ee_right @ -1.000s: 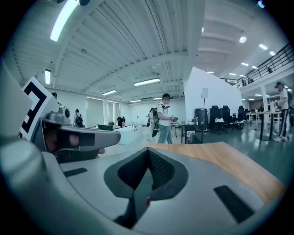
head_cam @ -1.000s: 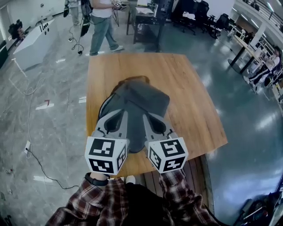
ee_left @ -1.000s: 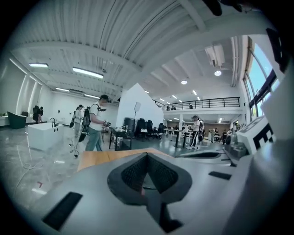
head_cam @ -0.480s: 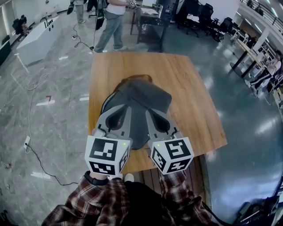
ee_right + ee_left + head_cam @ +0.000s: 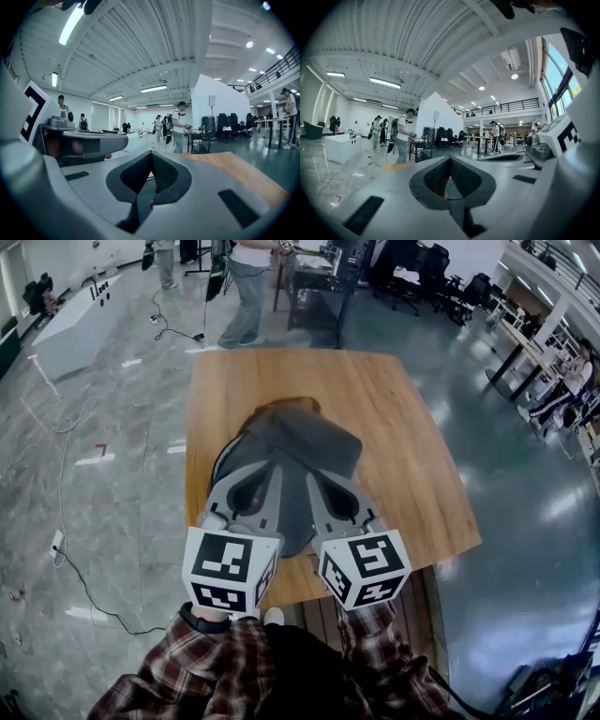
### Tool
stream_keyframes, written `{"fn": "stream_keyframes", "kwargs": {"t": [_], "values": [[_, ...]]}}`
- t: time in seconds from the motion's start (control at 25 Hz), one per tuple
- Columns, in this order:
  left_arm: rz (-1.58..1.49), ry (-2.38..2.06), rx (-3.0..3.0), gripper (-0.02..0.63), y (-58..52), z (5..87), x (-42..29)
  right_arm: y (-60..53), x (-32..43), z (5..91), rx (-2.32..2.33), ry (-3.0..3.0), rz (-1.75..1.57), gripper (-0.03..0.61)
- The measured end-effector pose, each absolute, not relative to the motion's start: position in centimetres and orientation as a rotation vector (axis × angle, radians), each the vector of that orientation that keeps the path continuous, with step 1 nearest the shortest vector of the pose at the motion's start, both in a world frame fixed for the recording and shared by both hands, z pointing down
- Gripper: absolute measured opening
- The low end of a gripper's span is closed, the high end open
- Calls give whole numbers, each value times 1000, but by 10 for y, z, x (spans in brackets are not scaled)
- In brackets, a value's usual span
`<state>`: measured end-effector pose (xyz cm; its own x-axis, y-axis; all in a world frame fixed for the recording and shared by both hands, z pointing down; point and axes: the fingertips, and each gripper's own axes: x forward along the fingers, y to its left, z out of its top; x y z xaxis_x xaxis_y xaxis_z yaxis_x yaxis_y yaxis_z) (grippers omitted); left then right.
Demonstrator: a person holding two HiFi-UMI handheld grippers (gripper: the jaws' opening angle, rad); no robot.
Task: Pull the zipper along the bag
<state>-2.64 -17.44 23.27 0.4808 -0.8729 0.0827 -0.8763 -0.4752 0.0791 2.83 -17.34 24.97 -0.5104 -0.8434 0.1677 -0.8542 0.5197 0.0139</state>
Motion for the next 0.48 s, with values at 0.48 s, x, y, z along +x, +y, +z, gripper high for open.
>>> {"fn": "stream_keyframes", "kwargs": {"t": [0.48], "values": [[38,-1534,2611,9,-171,233,-20,-171,32,248,1472,-2606,103,9]]}}
